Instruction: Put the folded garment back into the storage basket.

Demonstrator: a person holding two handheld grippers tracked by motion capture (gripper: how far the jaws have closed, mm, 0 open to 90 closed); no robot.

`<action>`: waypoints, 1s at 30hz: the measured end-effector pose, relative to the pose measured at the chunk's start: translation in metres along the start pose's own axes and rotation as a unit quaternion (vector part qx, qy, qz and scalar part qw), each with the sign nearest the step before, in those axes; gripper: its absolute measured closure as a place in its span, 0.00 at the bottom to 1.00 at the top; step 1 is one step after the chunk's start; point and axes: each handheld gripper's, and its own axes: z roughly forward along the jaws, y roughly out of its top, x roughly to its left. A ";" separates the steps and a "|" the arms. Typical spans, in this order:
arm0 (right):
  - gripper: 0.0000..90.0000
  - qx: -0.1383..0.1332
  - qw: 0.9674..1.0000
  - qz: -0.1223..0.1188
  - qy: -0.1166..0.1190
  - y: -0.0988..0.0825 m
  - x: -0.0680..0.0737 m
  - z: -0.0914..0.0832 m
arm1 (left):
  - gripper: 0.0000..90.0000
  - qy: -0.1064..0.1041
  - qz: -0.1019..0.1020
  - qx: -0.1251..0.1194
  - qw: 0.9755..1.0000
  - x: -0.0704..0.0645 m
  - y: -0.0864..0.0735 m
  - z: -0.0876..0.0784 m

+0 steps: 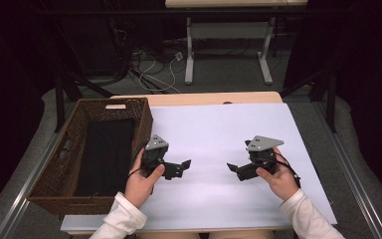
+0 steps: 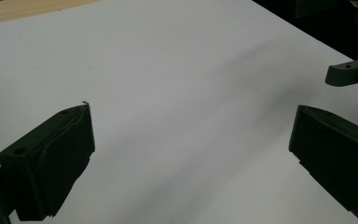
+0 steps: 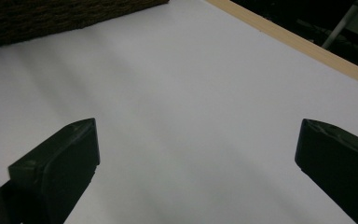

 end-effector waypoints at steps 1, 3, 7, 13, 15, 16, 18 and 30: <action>0.00 -0.003 1.000 0.002 -0.005 -0.004 -0.001 -0.001 | 0.00 0.000 0.003 0.001 1.000 -0.001 -0.002 0.001; 0.00 -0.003 1.000 0.000 -0.006 -0.005 -0.002 -0.002 | 0.00 0.000 0.002 -0.001 1.000 -0.002 -0.003 0.001; 0.00 0.000 1.000 0.007 -0.009 -0.012 -0.002 -0.003 | 0.00 -0.008 -0.003 -0.003 1.000 -0.002 -0.008 0.005; 0.00 -0.003 1.000 0.010 -0.012 -0.016 -0.003 -0.004 | 0.00 -0.014 -0.008 -0.003 1.000 -0.003 -0.013 0.011; 0.00 -0.004 1.000 0.009 -0.013 -0.017 -0.003 -0.004 | 0.00 -0.011 -0.004 0.000 1.000 -0.002 -0.014 0.011; 0.00 -0.002 1.000 0.009 -0.014 -0.018 -0.003 -0.004 | 0.00 -0.011 -0.005 0.001 1.000 -0.002 -0.015 0.012; 0.00 -0.002 1.000 0.010 -0.014 -0.020 -0.003 -0.004 | 0.00 -0.014 -0.007 0.001 1.000 -0.003 -0.016 0.013; 0.00 0.002 1.000 0.011 -0.013 -0.025 -0.003 -0.002 | 0.00 -0.013 -0.009 0.006 1.000 -0.002 -0.021 0.016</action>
